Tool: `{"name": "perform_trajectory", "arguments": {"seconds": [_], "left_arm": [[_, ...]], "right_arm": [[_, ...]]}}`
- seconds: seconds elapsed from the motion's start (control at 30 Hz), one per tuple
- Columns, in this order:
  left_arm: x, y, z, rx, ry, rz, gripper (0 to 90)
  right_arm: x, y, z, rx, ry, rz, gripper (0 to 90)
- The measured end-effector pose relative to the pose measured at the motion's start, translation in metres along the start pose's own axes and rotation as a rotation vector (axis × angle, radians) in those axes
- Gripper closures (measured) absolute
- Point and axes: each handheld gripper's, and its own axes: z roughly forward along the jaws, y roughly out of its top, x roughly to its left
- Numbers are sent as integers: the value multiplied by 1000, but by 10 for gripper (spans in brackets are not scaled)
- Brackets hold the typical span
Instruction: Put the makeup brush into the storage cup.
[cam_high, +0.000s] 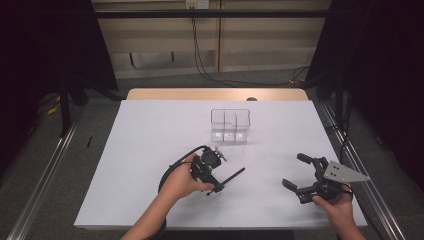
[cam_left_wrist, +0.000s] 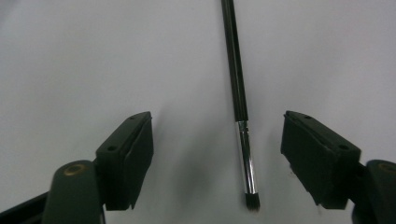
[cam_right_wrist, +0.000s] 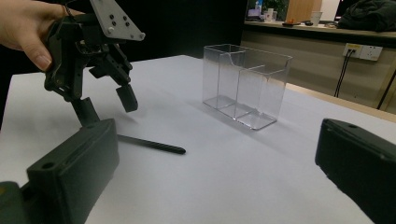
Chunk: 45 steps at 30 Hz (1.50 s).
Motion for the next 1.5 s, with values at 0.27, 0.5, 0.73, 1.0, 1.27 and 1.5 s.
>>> {"name": "perform_trajectory", "arguments": {"seconds": [0.27, 0.5, 0.73, 1.0, 1.27, 1.5], "left_arm": [[-3, 3, 6, 42, -6, 0, 452], [-1, 5, 7, 59, 14, 6, 539], [-6, 11, 8, 111, 58, 42, 618], [0, 11, 7, 114, 43, 9, 825], [0, 16, 8, 138, 40, -26, 840], [3, 15, 3, 122, 6, -47, 840]], "right_arm": [[0, 0, 0, 1, 2, 2, 0], [-1, 0, 0, 2, 1, 2, 0], [0, 0, 0, 7, 1, -2, 0], [-1, -1, 0, 7, 0, -5, 0], [-1, -1, 0, 12, 4, -4, 0], [-2, -1, 0, 12, 2, 0, 0]]}}
